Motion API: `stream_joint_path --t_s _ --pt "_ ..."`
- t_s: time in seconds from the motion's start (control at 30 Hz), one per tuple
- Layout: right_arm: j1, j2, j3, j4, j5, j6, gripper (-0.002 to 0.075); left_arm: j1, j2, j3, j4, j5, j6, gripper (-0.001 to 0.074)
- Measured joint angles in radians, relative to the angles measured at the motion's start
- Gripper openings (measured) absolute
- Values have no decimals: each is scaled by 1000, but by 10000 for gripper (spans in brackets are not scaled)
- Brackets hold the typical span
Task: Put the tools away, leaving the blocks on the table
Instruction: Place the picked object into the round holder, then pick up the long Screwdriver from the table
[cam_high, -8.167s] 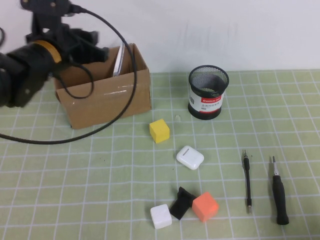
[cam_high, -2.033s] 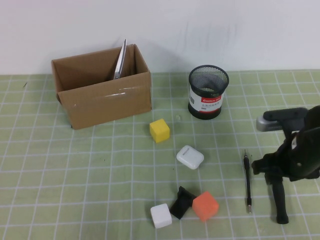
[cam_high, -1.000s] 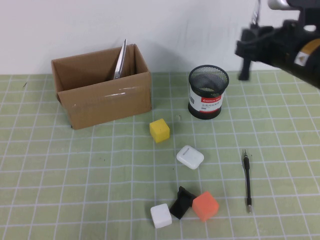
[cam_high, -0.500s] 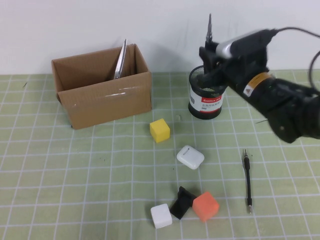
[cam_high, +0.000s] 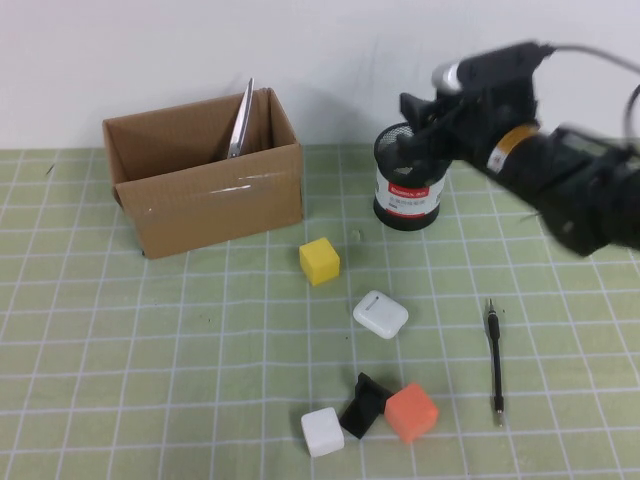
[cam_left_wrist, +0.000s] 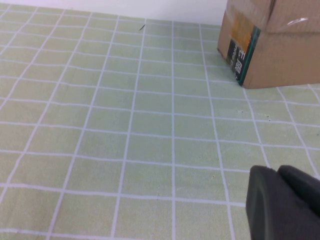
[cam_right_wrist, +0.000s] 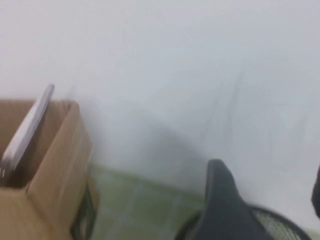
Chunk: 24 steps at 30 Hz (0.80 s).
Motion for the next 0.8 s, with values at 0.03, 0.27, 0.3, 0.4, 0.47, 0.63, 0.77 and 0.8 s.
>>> stream_joint_path --t_s 0.03,0.27,0.3,0.4,0.47,0.63,0.77,0.8 --pt "0 -42 0 -15 83 4 321 0 0 0 0 0 0 -2" --pt "0 -329 0 -23 765 7 317 0 0 0 0 0 1 -2" --pt "0 -354 0 -11 856 9 317 0 0 0 0 0 1 -2" --pt "0 -385 0 33 1060 12 316 0 0 0 0 0 1 -2" --pt "0 -387 15 73 1137 16 316 0 0 0 0 0 2 -2" --pt "0 -382 100 162 1161 23 316 0 0 0 0 0 2 -3" --pt "0 -329 130 187 1144 38 316 0 0 0 0 0 2 -3" --pt "0 -305 130 190 1132 38 316 0 0 0 0 0 2 -3"
